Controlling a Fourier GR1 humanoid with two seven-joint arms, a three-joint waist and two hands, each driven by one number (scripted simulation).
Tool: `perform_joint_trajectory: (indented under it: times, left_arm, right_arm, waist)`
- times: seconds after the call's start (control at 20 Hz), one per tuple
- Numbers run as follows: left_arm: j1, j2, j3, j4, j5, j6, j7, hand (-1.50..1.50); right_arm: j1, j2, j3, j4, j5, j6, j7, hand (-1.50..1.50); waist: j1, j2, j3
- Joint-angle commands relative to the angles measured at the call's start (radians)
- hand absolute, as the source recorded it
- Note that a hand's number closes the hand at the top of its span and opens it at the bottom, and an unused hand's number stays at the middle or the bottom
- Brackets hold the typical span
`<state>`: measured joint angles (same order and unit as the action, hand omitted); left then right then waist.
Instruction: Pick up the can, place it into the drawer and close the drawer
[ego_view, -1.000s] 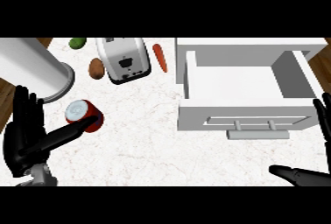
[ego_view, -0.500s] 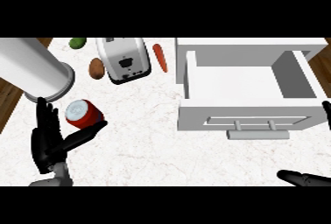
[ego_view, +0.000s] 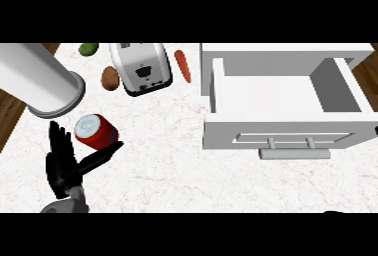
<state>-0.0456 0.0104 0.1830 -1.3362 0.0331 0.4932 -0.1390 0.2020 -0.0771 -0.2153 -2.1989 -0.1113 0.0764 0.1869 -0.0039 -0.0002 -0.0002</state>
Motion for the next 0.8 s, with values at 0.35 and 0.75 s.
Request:
perform_joint_trajectory:
  times: [0.35, 0.75]
  left_arm:
    - [-0.122, -0.009, 0.097, 0.383, 0.113, -0.02, -0.28, -1.5]
    - [-0.271, 0.105, 0.204, 0.693, 0.195, -0.115, -0.397, -1.5]
  right_arm:
    - [-0.05, -0.02, -0.048, 0.003, -0.022, 0.018, 0.051, -1.5]
    - [-0.082, 0.005, -0.02, -0.015, 0.027, -0.008, 0.082, -1.5]
  waist:
    - [-0.001, 0.001, 0.0]
    - [-0.002, 0.001, 0.0]
